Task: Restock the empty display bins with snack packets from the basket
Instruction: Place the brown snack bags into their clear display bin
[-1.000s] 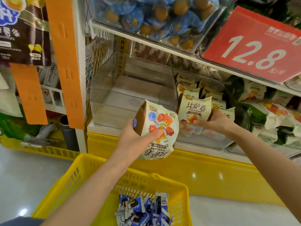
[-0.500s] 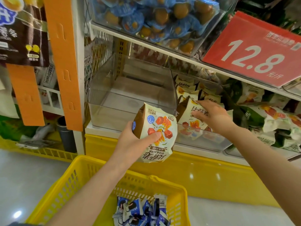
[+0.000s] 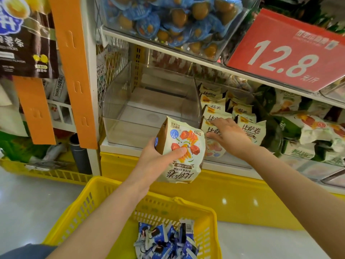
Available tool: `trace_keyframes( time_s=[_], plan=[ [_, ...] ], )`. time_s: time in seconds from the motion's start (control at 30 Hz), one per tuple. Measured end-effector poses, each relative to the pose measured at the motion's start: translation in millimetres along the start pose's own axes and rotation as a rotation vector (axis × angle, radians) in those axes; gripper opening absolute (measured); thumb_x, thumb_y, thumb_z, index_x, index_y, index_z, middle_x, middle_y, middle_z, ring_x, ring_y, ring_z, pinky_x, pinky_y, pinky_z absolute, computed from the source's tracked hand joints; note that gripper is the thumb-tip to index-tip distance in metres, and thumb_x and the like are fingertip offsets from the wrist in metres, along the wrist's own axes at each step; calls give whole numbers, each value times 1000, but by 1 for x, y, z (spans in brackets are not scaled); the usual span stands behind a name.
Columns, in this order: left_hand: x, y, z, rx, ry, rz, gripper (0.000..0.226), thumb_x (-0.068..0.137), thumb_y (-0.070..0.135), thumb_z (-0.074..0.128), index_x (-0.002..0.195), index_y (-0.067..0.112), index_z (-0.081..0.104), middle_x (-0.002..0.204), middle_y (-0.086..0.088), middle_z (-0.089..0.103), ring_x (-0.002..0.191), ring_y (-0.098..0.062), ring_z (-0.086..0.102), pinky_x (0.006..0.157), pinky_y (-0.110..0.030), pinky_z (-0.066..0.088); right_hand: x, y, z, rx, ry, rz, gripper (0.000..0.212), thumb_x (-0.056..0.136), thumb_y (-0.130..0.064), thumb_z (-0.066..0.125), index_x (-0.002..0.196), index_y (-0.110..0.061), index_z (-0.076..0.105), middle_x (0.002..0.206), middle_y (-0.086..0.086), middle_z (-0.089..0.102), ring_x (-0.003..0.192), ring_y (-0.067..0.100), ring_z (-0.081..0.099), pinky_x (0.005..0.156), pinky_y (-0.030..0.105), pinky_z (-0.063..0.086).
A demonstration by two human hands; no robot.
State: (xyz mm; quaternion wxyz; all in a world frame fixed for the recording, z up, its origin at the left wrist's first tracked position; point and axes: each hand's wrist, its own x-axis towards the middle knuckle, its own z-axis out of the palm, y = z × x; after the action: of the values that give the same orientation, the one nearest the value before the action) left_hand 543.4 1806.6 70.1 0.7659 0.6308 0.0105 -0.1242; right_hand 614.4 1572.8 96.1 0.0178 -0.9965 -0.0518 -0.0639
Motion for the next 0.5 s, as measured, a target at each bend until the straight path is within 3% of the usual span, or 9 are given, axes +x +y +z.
trace_keyframes(
  time_s=[0.07,0.17,0.23,0.3,0.4,0.5],
  plan=[
    [-1,0,-2,-65,-75,-54,52,56,41,79,102,32,57,85,10,74,74,-6,70,61,-21,50,-13,-11,-4,-13,155,-5,59,94,-43,44,144,-15,28,146,7,37,137,23,27,113,38,20],
    [-1,-4,-3,55,-141,-24,55,54,42,81,102,36,56,87,13,73,75,-3,70,59,-17,51,-46,-34,-13,409,228,-35,51,96,-42,36,142,-21,31,143,0,41,131,12,37,107,30,30],
    [-2,-9,0,200,-148,20,51,61,34,84,104,34,56,87,17,71,75,1,68,56,-12,51,-72,-46,-19,671,115,-102,44,95,-43,34,135,-26,41,132,-7,50,119,-2,46,100,22,40],
    [-5,-16,4,337,-194,69,49,63,33,84,103,34,55,88,16,71,77,1,67,63,-16,54,-92,-48,-23,790,-35,-157,30,95,-35,43,125,-33,47,119,-13,57,105,-11,53,86,12,47],
    [-12,-21,11,484,-303,132,49,63,43,82,101,42,50,93,14,67,78,2,67,65,-21,55,-111,-41,-26,741,-298,-135,33,80,-48,60,107,-44,43,99,-19,62,88,-11,61,67,12,51],
    [-18,-24,16,464,-292,141,57,56,55,80,103,46,49,103,17,59,87,2,64,65,-18,53,-118,-29,-21,729,-355,-98,27,76,-49,68,92,-35,53,83,-13,69,75,-4,66,56,13,50]
  ],
)
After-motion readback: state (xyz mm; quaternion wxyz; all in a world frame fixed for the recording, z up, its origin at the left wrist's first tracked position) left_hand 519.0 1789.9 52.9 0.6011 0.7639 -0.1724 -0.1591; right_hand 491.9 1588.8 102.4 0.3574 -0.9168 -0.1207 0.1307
